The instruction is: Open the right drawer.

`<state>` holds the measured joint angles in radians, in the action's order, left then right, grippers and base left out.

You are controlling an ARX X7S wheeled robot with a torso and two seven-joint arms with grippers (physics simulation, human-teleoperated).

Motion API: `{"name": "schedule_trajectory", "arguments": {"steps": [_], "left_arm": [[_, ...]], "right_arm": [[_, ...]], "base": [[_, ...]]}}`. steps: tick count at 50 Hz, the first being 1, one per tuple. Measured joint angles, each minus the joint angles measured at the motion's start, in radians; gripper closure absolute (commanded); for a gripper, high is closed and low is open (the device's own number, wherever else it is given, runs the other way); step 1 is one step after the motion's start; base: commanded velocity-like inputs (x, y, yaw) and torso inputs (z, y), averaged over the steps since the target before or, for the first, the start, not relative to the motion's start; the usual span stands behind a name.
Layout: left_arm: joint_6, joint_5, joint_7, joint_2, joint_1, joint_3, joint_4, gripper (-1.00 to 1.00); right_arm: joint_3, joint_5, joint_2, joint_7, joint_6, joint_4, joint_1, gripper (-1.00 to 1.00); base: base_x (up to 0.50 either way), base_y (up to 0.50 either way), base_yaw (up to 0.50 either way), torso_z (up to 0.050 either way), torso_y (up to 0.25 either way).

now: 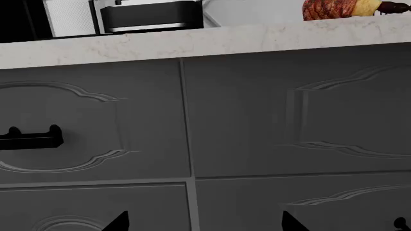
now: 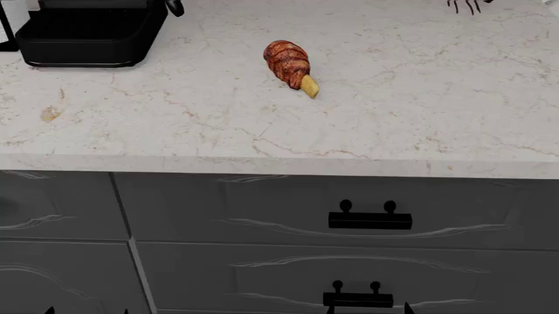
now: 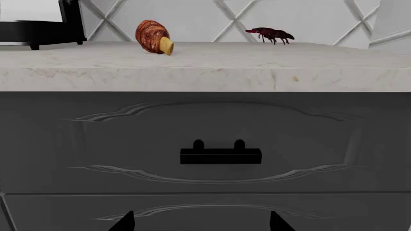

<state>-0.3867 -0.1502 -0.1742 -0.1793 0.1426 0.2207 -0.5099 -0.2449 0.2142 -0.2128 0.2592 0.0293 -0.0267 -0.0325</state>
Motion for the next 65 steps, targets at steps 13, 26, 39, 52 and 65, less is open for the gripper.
{"name": "schedule_trajectory", "arguments": {"steps": [13,26,39,52,65], "left_arm": [[-0.062,-0.005,0.009,0.002,0.007,0.008,-0.066,-1.0],[-0.04,0.004,-0.008,-0.011,-0.019,0.02,-0.001,-1.0],[-0.026,0.009,-0.018,-0.018,-0.031,0.032,0.031,-1.0],[0.21,-0.01,-0.077,-0.041,-0.092,0.045,0.314,-1.0],[0.325,-0.018,-0.102,-0.058,-0.118,0.05,0.47,-1.0]], "right_arm": [[-0.006,0.002,-0.005,0.006,-0.009,0.004,0.0,-1.0],[-0.013,0.005,-0.01,0.012,-0.011,0.0,0.0,-1.0],[-0.019,0.01,-0.015,0.017,-0.007,-0.002,-0.001,-1.0],[-0.024,0.014,-0.019,0.022,-0.014,0.003,-0.002,-1.0],[-0.03,0.018,-0.022,0.025,-0.022,0.011,-0.004,-1.0]], "base": [[0.0,-0.01,0.0,0.0,0.0],[0.0,0.0,0.0,0.0,-0.041],[0.0,0.0,0.0,0.0,-0.225],[0.0,0.0,0.0,0.0,-0.225],[0.0,0.0,0.0,0.0,-0.178]]}}
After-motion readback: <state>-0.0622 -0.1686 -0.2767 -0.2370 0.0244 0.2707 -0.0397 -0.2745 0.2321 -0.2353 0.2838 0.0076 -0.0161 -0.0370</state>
